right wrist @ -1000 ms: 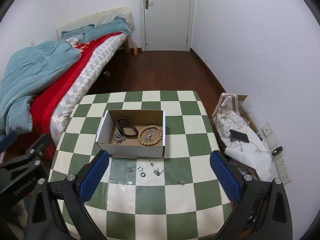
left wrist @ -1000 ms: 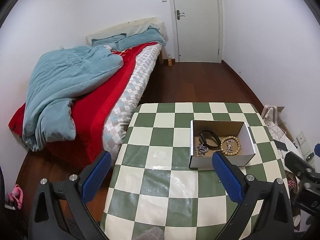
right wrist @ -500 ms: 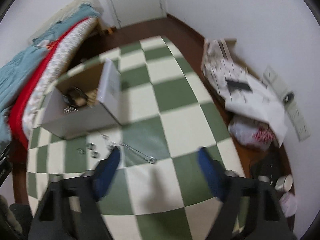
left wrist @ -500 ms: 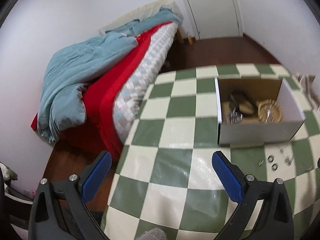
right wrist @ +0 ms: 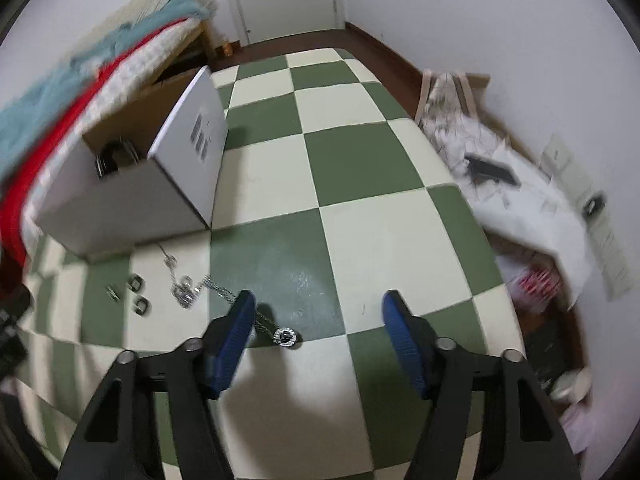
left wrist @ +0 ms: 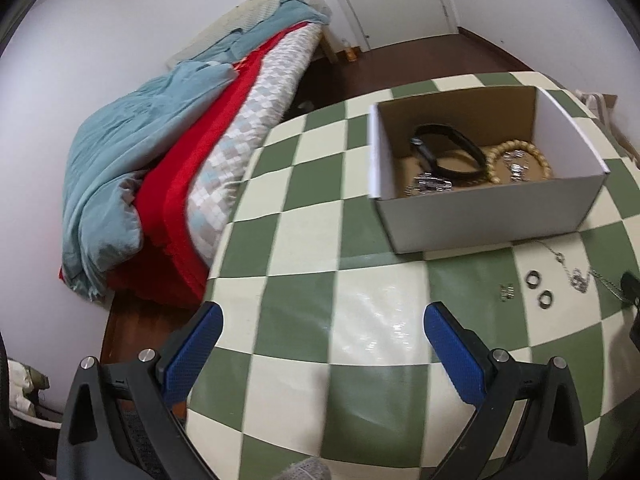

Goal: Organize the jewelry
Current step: 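Grasp the silver pendant necklace with the right tool while the left tool grasps a black ring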

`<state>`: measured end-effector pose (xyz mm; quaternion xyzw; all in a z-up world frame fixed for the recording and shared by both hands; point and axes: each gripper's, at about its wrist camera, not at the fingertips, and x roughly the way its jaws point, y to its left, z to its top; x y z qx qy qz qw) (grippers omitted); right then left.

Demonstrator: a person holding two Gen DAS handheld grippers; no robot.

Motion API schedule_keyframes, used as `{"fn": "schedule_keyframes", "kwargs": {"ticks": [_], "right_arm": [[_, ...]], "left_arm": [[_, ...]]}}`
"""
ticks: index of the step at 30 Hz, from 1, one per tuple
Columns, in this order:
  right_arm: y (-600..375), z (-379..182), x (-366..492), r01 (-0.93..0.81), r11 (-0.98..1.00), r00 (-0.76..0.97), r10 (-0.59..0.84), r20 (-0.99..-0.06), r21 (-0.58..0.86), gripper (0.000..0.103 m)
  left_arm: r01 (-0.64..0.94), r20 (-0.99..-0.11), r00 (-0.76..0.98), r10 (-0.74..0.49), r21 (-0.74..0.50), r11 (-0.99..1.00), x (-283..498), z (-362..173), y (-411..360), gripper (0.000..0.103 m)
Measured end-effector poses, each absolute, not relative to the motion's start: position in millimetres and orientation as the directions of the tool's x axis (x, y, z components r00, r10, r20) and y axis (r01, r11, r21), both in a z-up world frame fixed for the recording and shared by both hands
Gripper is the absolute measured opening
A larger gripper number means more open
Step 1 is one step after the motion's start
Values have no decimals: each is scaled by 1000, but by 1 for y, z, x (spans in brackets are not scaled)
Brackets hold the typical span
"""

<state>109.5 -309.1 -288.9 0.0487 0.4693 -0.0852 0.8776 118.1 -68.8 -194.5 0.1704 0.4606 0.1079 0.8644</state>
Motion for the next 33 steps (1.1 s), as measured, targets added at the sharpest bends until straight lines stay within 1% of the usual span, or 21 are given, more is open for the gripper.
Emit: {"fn": "schedule_keyframes", "kwargs": {"ticks": [2,3,4,5,9,11,13,15,16,18,19,20,21,22,25,26,27,28,29,33], "right_arm": [[-308,-288,109,184,983,558,-110,-823,-7,8],[-310,-288,109,187,982,556,-117,-823,-14,2],[-315,-288,107,198,980,559,-103,-823,12,0],[-324,-288,105,219,974,561,-77,-824,58,0],[-354,-282,96,287,948,570,-53,-820,139,0],[-369,-275,91,313,931,591,-36,-806,189,0],[-377,-269,87,300,921,613,14,-790,250,0],[-377,-268,88,245,913,612,115,-783,326,0],[-376,-269,89,230,911,609,140,-781,343,1],[-367,-270,89,201,926,594,146,-791,321,8],[-360,-271,90,182,936,593,140,-793,301,25],[-353,-272,90,164,944,591,138,-795,285,44],[-347,-274,92,148,950,585,140,-799,275,49],[-341,-276,92,132,954,579,147,-802,270,50],[-325,-286,97,111,972,565,108,-818,205,49],[-319,-287,97,114,981,569,67,-820,160,40],[-315,-288,95,117,987,572,27,-820,114,34],[-311,-290,94,116,990,569,-2,-823,77,13],[-309,-290,92,113,992,570,-14,-821,61,11],[-313,-290,86,142,988,571,-27,-821,67,10]], "left_arm": [[-9,-769,550,326,385,923,117,-196,-78,103],[5,-777,548,311,374,927,117,-197,-84,103],[14,-784,544,299,365,931,116,-198,-88,103],[22,-788,542,290,359,933,116,-198,-91,103],[62,-827,509,240,313,948,119,-207,-107,103],[80,-852,486,196,266,961,121,-212,-111,103],[87,-869,465,170,236,968,122,-218,-111,102],[82,-871,457,179,241,967,122,-221,-111,102],[79,-871,456,184,245,966,121,-222,-111,102],[70,-868,457,193,251,965,121,-223,-110,102],[67,-868,457,195,253,965,120,-223,-110,102],[64,-867,458,197,253,965,120,-223,-109,102],[60,-866,459,200,255,965,121,-223,-108,102],[56,-864,461,205,259,964,120,-223,-107,102],[50,-861,462,211,263,963,121,-224,-104,102],[50,-862,460,211,262,964,122,-224,-101,102],[49,-862,460,213,263,963,122,-224,-100,102],[49,-862,460,214,266,963,122,-224,-100,102],[51,-862,459,214,266,963,123,-224,-99,102],[60,-865,461,197,252,966,124,-224,-100,102]]}}
